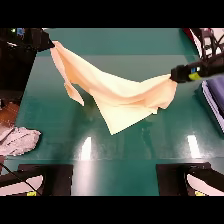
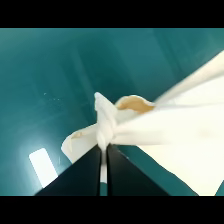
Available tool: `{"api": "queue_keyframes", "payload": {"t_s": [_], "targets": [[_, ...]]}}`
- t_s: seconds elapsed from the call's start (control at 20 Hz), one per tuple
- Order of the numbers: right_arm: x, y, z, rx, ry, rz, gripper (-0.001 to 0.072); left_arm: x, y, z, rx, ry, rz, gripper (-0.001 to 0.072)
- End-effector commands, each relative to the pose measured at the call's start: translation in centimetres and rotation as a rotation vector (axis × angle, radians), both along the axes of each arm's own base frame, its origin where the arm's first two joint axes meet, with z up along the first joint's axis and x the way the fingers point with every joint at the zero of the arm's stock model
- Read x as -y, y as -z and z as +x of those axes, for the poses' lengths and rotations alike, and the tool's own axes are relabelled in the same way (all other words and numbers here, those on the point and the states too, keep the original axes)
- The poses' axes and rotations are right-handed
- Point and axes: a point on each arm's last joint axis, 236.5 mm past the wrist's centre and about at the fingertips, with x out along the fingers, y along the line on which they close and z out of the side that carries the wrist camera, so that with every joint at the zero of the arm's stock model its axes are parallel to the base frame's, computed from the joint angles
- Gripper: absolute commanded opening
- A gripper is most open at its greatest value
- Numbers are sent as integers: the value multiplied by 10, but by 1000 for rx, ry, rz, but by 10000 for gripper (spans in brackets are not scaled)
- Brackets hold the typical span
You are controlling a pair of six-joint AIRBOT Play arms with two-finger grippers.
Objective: Fold the shirts.
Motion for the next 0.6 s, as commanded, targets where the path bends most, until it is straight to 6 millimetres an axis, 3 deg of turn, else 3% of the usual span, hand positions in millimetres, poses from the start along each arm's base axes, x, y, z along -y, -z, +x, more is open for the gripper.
{"api": "queue_keyframes", "payload": {"t_s": [0.0,0.05,0.15,0.25,0.4,0.55], "targets": [[-3,15,26,-120,-2,183,646,-1,0,0,-2,-1,3,25],[-11,14,20,-151,-26,260,545,-2,0,0,-2,-3,5,24],[-26,7,3,-166,-60,362,539,-2,1,0,-1,-4,8,24],[-38,18,-31,-217,-67,381,537,-2,0,0,0,-4,7,25],[-80,64,-88,-331,-14,426,537,-2,0,1,3,-4,5,24],[-126,118,-124,-371,101,489,535,-2,0,1,3,-4,5,25]]}}
